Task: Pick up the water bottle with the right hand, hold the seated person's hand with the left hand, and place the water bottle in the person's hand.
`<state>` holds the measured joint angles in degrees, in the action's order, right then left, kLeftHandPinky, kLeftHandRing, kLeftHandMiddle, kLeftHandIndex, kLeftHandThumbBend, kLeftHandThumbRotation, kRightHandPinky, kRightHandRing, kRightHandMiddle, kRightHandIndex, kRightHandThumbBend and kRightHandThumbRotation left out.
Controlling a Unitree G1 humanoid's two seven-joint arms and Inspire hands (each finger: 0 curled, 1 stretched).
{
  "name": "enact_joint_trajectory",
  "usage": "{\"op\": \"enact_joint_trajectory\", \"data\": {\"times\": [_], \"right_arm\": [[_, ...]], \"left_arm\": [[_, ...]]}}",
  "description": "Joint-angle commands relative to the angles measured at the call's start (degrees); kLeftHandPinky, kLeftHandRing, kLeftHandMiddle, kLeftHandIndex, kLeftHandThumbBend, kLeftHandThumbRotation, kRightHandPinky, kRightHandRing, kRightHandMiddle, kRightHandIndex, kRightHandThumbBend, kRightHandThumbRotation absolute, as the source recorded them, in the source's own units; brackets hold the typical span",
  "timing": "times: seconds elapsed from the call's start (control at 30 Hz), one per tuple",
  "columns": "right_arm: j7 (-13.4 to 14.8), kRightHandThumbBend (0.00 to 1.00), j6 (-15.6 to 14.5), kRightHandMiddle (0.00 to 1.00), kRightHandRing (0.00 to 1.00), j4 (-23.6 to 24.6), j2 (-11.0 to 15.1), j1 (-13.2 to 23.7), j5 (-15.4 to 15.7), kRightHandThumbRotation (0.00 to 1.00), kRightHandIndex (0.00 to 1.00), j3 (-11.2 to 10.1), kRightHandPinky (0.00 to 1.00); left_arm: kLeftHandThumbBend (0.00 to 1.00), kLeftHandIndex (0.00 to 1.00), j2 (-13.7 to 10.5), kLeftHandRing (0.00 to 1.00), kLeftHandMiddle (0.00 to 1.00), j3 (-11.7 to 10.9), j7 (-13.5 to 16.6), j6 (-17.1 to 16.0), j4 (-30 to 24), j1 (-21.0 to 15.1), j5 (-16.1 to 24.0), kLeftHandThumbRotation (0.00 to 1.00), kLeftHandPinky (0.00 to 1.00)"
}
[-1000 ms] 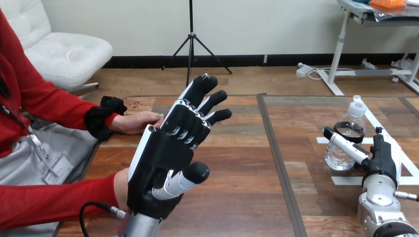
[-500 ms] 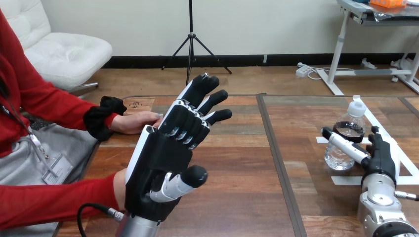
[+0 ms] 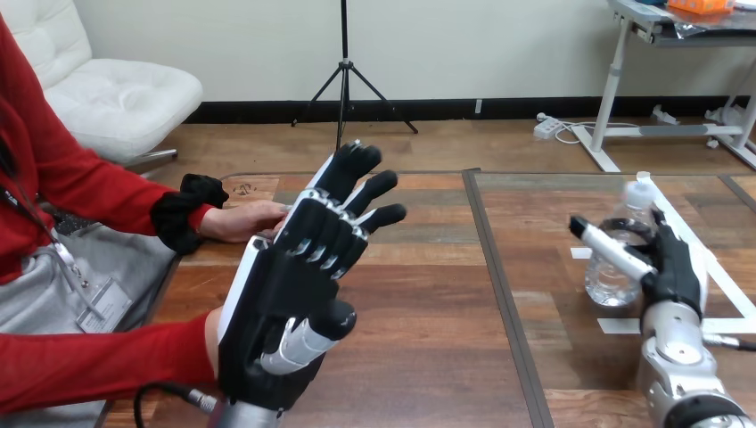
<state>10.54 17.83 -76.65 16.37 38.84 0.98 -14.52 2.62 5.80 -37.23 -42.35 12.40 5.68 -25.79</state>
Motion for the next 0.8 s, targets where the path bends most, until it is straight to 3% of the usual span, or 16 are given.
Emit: {"op": "enact_joint_trajectory", "data": {"times": [0.0,0.1,0.2,0.3,0.4,0.5,0.77], "right_arm": [[-0.07,1.00,1.82,0.94,0.93,0.93,-0.86,6.87,-0.02,0.33,0.96,-0.06,0.91],[-3.99,1.00,2.09,0.96,0.95,0.95,-1.55,7.10,-3.89,0.29,0.98,-3.18,0.94],[-0.92,1.00,0.68,0.95,0.95,0.73,-1.29,7.67,-2.01,0.27,0.97,-1.50,0.94],[-1.93,1.00,1.39,0.94,0.94,0.76,-1.48,7.60,-2.54,0.26,0.97,-1.92,0.94],[-0.71,1.00,0.96,0.94,0.94,0.65,-1.26,7.76,-0.92,0.28,0.97,-0.54,0.93],[-1.42,1.00,1.17,0.95,0.95,0.64,-1.52,7.81,-1.56,0.29,0.98,-1.18,0.94],[-0.05,1.00,0.01,0.95,0.95,0.38,-1.64,8.36,-0.15,0.29,0.98,-0.26,0.93]], "left_arm": [[1.00,0.91,0.43,0.90,0.94,0.06,-0.05,-0.12,-3.35,-0.74,-0.42,0.56,0.82],[1.00,0.91,0.24,0.90,0.94,0.09,0.06,-0.20,-3.69,-0.56,0.04,0.56,0.82],[0.99,0.91,0.50,0.90,0.93,0.07,1.12,-0.13,-4.47,0.21,0.86,0.56,0.82],[0.99,0.91,0.61,0.90,0.93,0.08,1.73,-0.55,-4.81,0.49,1.65,0.57,0.81],[1.00,0.91,0.52,0.90,0.93,0.23,1.46,-0.88,-4.83,0.60,1.31,0.57,0.81],[1.00,0.91,0.48,0.89,0.93,0.23,1.79,-1.02,-5.11,0.94,1.63,0.56,0.81],[1.00,0.91,0.40,0.89,0.93,0.29,1.98,-1.18,-5.58,1.99,1.72,0.57,0.81]]}}
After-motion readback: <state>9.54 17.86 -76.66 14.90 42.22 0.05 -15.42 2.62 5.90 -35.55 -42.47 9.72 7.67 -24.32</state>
